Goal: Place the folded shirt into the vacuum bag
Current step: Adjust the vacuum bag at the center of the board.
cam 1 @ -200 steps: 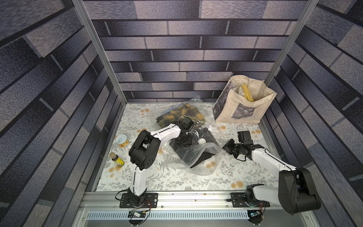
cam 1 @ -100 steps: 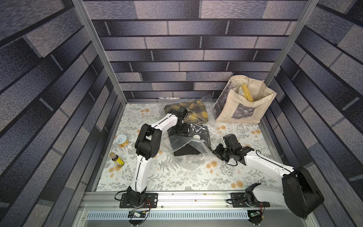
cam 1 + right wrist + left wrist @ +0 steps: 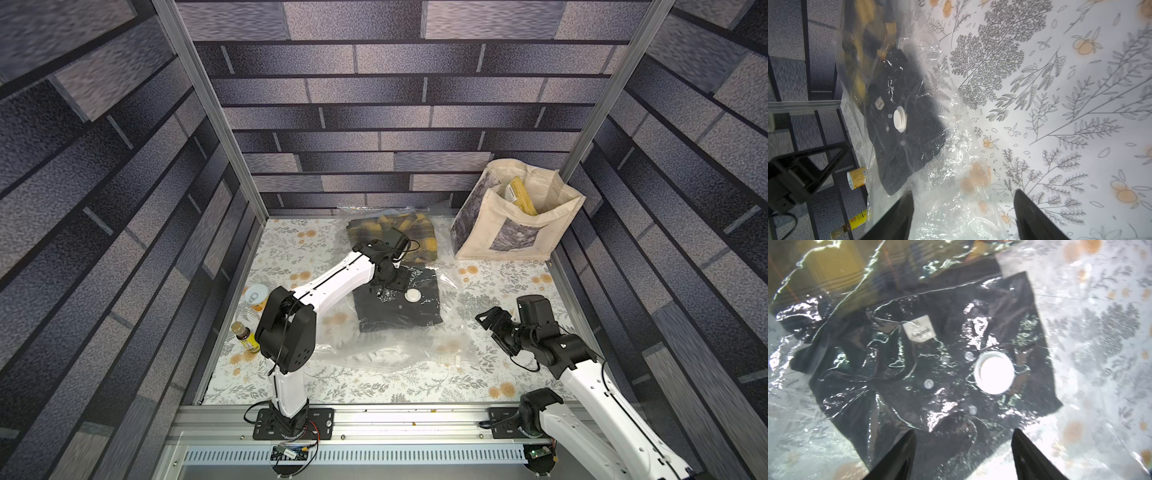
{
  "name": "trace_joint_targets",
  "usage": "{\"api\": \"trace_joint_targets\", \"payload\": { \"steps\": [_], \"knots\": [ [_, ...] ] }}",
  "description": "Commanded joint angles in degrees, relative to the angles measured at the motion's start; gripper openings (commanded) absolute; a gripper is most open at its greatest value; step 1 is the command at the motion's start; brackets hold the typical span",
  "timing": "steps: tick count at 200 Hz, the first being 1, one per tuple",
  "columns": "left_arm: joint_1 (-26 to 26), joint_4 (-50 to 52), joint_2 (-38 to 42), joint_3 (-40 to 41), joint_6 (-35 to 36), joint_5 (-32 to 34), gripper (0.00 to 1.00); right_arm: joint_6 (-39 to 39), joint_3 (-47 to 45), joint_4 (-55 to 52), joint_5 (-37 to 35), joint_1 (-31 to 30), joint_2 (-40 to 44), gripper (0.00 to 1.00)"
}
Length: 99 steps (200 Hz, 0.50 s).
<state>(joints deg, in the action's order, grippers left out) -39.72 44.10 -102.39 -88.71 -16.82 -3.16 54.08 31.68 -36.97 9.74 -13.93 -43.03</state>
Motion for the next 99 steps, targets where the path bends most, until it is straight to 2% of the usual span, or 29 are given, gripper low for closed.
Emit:
{"api": "trace_joint_targets", "payload": {
  "steps": [1,15,41,69,99],
  "knots": [
    [-3.9,1.3,2.3,4.4,1.1,-1.9,0.75,-1.2,-2.2,-1.9,3.9,0.8,-2.8,0.77],
    [-6.3,-0.5,3.4,8.6,-0.2,-3.0,0.75,0.7,-3.5,2.0,6.7,0.7,-4.3,0.77],
    [-8.8,-4.6,3.0,15.7,-3.0,-4.1,0.75,1.7,-6.1,5.4,7.6,0.6,-6.1,0.74],
    [-10.4,-6.0,-0.2,17.7,-3.9,-3.3,0.74,0.8,-9.1,11.2,10.8,0.0,-10.9,0.68],
    [-10.2,-9.4,-2.2,20.0,-4.9,-4.3,0.74,-0.4,-11.3,15.9,12.6,-2.2,-14.7,0.65]
  ]
}}
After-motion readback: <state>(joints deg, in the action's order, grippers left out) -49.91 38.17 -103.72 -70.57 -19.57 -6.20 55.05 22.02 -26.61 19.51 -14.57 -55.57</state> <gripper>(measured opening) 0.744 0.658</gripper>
